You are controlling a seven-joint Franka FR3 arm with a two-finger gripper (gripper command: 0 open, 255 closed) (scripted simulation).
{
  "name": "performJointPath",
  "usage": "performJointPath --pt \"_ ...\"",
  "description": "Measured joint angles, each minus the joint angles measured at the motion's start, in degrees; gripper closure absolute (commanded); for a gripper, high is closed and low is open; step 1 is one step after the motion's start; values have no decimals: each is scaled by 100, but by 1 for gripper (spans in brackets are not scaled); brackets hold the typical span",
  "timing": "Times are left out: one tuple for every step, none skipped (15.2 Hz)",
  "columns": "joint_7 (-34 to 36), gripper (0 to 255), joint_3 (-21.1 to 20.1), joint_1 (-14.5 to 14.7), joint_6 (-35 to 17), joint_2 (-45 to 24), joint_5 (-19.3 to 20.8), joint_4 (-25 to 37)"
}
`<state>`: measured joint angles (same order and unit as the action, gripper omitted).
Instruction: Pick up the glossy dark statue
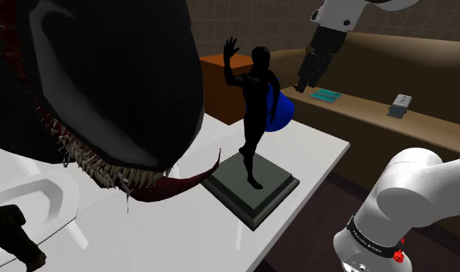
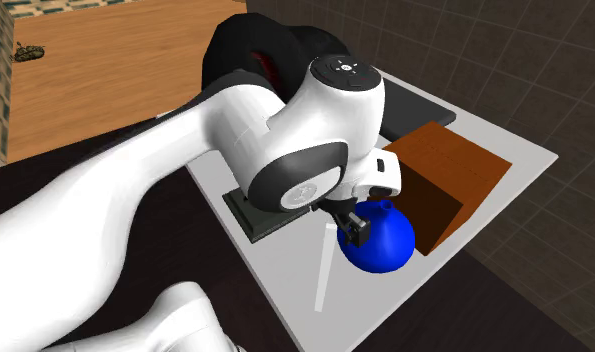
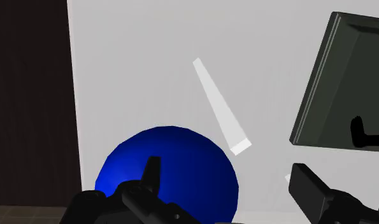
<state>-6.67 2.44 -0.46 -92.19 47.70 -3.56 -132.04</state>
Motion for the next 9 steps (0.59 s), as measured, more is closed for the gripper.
performJointPath --pt "0 0 0 0 0 0 0 0" --pt "110 0 -50 -3 64 -51 -58 20" --pt "293 0 -134 -6 139 -130 -156 29" --pt "522 0 -234 -6 289 -237 -278 124" --pt "753 0 -320 -12 434 -356 -402 207" --pt "1001 0 -420 -12 548 -479 -544 261" --pt "1280 0 -539 -4 684 -604 -705 351" --pt "1542 0 -642 -3 742 -743 -868 377" --pt "1786 0 -718 -7 849 -907 -1015 476"
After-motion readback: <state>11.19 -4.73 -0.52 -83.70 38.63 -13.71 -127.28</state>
